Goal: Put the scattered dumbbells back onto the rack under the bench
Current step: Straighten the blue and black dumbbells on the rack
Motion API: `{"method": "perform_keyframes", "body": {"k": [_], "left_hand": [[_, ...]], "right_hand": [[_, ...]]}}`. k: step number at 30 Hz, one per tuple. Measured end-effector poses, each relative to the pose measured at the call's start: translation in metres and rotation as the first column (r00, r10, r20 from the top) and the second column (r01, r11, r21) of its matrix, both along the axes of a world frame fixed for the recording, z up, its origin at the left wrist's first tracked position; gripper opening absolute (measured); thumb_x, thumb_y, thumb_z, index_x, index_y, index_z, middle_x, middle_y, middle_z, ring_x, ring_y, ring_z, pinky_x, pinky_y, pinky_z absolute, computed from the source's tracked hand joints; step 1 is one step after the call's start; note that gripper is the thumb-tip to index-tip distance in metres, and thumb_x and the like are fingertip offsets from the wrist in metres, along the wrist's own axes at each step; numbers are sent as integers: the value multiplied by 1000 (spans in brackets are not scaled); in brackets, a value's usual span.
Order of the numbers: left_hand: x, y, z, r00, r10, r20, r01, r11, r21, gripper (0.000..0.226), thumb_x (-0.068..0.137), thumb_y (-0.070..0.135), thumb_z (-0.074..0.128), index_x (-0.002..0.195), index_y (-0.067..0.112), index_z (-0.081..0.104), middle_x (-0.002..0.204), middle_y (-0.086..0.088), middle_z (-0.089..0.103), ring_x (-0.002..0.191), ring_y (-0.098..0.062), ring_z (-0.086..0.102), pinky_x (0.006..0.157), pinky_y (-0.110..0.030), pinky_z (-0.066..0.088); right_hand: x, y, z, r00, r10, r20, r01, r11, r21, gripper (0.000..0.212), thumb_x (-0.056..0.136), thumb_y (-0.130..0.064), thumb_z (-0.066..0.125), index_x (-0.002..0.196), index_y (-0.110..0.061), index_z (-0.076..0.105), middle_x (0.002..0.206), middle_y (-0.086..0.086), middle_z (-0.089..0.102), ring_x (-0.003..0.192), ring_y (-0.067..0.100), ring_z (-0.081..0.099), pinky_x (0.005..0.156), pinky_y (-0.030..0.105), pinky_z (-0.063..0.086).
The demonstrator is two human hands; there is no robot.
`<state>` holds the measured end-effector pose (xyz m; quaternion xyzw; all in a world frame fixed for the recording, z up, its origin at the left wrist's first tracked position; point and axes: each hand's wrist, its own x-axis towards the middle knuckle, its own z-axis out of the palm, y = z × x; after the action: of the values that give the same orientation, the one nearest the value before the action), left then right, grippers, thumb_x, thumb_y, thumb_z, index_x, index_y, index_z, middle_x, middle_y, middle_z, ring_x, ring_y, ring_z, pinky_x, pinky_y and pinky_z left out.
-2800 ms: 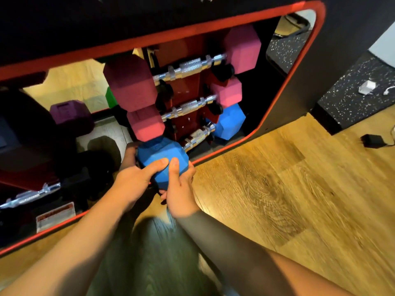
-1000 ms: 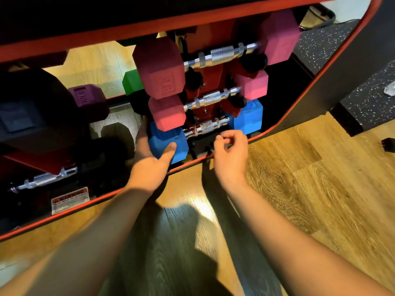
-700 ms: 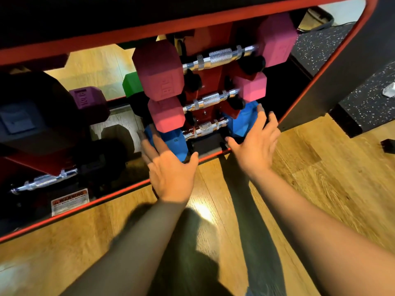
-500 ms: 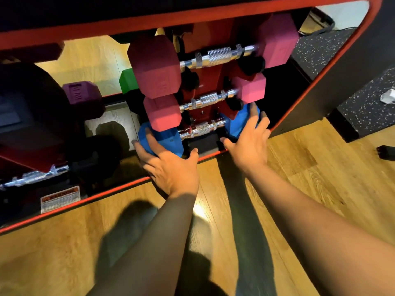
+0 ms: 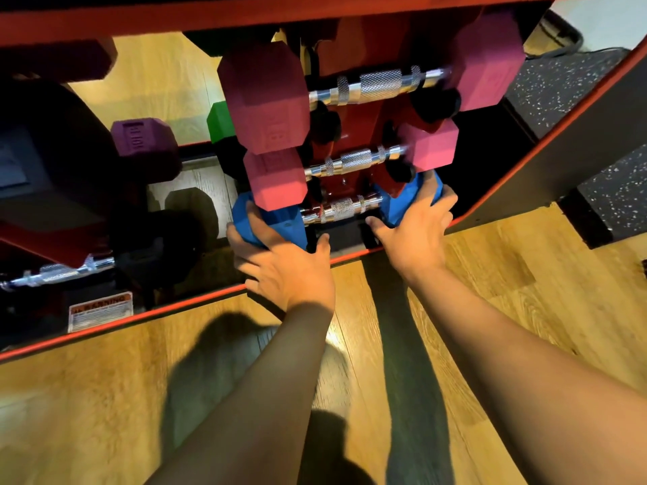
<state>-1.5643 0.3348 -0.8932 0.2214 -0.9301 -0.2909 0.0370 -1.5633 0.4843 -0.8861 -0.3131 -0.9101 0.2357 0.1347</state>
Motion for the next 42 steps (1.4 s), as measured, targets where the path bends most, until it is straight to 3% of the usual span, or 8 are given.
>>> {"method": "perform_keyframes", "body": {"k": [8,11,17,24,29,35,39,42], "left_hand": [[-5,1,-5,999,33,13,-32,999,-39,111,64,64,75,148,20,16,149,-21,31,128,-43,39,99,-52,41],[-3,3,-1,999,22,24,-21,999,-36,108,69,60,75,147,18,13,147,-23,32,128,-42,37,101,-51,37],[-7,3,-10,999,20,41,-18,998,-63,99,68,65,71,143,16,30,147,-22,34,130,-43,36,99,-50,38],[-5,5,-5,998,12,54,-9,998,-61,90,72,61,71,140,14,34,146,-24,34,130,-43,35,99,-51,38],[1,9,9,998,-44,-34,42,998,-45,86,76,48,74,131,25,12,151,-21,24,132,-43,33,98,-50,38],[0,4,6,998,-60,8,61,997,-49,78,77,53,72,134,15,33,145,-21,32,125,-42,39,97,-49,40],[-8,0,-5,998,-51,45,54,997,-61,80,72,63,67,134,19,42,144,-16,36,121,-39,42,95,-49,43],[-6,-1,-1,998,-62,-14,61,997,-53,86,73,57,71,138,23,27,149,-15,26,123,-41,42,95,-50,42]], "right_hand": [[2,7,5,999,46,-2,-46,999,3,105,74,-41,85,154,-21,19,146,16,24,127,38,36,103,45,43],[1,9,6,998,56,8,-56,998,7,106,73,-42,85,153,-21,19,146,17,24,127,39,35,104,46,44],[2,14,9,997,79,20,-79,997,2,110,71,-46,86,154,-20,19,145,18,24,126,42,35,102,46,42],[2,15,11,996,82,30,-82,997,3,110,70,-49,85,153,-20,19,144,18,24,126,42,35,99,45,42],[2,17,10,997,57,44,-56,998,-22,116,67,-54,85,154,-21,15,142,18,24,125,43,34,99,47,42],[2,15,10,998,39,43,-37,998,-43,116,69,-51,85,155,-23,13,140,18,24,123,41,33,100,49,42],[2,15,10,998,29,51,-28,999,-29,116,69,-51,86,155,-23,13,139,18,25,121,40,35,101,50,44],[1,14,11,998,30,61,-29,999,-22,116,69,-51,86,155,-23,12,140,18,24,121,40,35,102,49,43]]}}
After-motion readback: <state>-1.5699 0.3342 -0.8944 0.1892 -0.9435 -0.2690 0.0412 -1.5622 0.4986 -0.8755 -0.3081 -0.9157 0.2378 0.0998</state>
